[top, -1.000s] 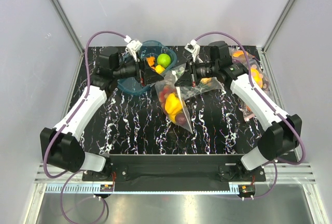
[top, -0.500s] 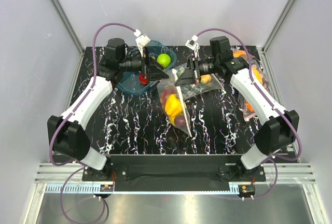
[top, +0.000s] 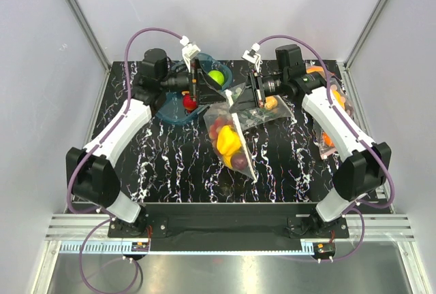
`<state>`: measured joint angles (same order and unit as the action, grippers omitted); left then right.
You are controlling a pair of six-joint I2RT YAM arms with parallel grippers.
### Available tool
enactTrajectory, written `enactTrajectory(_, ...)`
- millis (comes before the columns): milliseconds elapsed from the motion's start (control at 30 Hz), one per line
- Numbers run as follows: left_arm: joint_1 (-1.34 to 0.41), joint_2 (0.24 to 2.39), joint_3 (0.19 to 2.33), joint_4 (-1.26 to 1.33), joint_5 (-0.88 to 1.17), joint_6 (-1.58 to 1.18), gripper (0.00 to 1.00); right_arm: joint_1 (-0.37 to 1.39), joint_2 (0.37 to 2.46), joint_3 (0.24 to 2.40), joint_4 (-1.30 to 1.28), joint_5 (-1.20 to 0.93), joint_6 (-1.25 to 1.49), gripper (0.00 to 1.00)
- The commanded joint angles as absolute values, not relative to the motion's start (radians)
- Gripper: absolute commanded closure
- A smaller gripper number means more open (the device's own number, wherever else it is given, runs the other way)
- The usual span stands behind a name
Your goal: Open the zip-top bag and remove the fake food
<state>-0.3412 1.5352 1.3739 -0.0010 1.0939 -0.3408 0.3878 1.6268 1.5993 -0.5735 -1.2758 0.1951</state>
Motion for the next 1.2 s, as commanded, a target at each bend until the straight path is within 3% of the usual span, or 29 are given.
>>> enactTrajectory(0, -0.376, 1.566, 1.411, 0.126, 1.172, -0.409, 0.06, 0.382, 1.638, 1.678, -0.589, -1.344, 0.198, 1.00)
enactTrajectory(133, -0.397, 1.580, 1.402, 0.159, 1.212, -0.442, 0.13, 0.380, 1.646, 1.692, -0.595, -1.353, 0.201, 1.00)
enactTrajectory(167, -0.397, 1.578, 1.388, 0.176, 1.216, -0.455, 0.26, 0.379, 1.652, 1.693, -0.597, -1.354, 0.206, 1.00)
enactTrajectory(367, -0.397, 1.572, 1.358, 0.222, 1.255, -0.514, 0.58, 0.379, 1.661, 1.707, -0.627, -1.324, 0.190, 1.00)
enactTrajectory(533, -0.397, 1.549, 1.315, 0.239, 1.267, -0.538, 0.97, 0.377, 1.658, 1.720, -0.722, -1.252, 0.137, 1.00)
enactTrajectory(800, -0.397, 1.494, 1.233, 0.250, 1.259, -0.577, 1.00, 0.373, 1.591, 1.606, -0.715, -1.054, 0.129, 1.00)
enactTrajectory(967, -0.399, 1.453, 1.174, 0.091, 1.215, -0.468, 1.00, 0.374, 1.526, 1.467, -0.657, -0.894, 0.144, 1.00)
enactTrajectory(1067, -0.416, 1.442, 1.204, -0.147, 1.128, -0.287, 1.00, 0.374, 1.511, 1.407, -0.595, -0.851, 0.176, 0.94)
enactTrajectory(1167, -0.420, 1.430, 1.201, -0.198, 1.081, -0.236, 1.00, 0.373, 1.508, 1.388, -0.580, -0.827, 0.192, 0.89)
